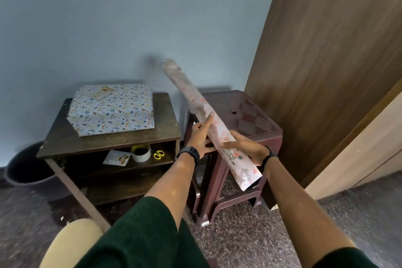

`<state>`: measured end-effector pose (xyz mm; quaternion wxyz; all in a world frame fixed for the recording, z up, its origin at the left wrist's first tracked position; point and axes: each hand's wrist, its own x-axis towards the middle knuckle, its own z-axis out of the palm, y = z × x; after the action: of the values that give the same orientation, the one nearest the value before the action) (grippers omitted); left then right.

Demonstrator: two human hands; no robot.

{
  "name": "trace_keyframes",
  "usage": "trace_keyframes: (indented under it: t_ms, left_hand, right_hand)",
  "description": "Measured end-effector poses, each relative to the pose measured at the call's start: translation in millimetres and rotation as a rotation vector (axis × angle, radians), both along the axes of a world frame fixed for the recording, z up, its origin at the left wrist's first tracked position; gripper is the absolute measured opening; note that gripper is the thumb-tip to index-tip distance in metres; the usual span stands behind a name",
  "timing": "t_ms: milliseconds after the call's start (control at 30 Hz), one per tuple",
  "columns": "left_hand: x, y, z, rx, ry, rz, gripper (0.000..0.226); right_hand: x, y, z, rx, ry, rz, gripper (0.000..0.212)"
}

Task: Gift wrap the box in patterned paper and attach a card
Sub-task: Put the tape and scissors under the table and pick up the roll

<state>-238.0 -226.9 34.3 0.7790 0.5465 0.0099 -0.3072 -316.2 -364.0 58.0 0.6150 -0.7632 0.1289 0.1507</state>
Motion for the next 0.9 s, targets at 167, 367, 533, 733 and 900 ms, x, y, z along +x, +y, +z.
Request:
trace_keyframes:
  t_ms: [167,367,533,733,900]
  left_hand:
    - [-20.3,52.9,-9.2,0.027,0.067,0.188,0.057]
    - [-69.2,72.9,-24.7,-0.011,0.195,0.412,0.058]
    - [-115.2,48.6,-37.4,-0.041,0.380,0.648,0.076]
    - [-120.9,50.1,-47.7,-0.131,0.562,0.453,0.048]
    - [-91.0,78.4,-74.2,-0.097,0.581,0.448,0.032]
  right_hand:
    - [3.2,41.7,24.8,-0.054,0.223,0.243,0.036]
    - [0.9,69.2,20.5,-0.064,0.455,0.413,0.043]
    - [-13.5,54.8,32.9,-0.304,0.522,0.521,0.040]
    - [-17.4,69.4,16.2,-0.720,0.471,0.477,0.041]
    - [6.8,100.8,-27.0,-0.891,0.345,0.654,0.039]
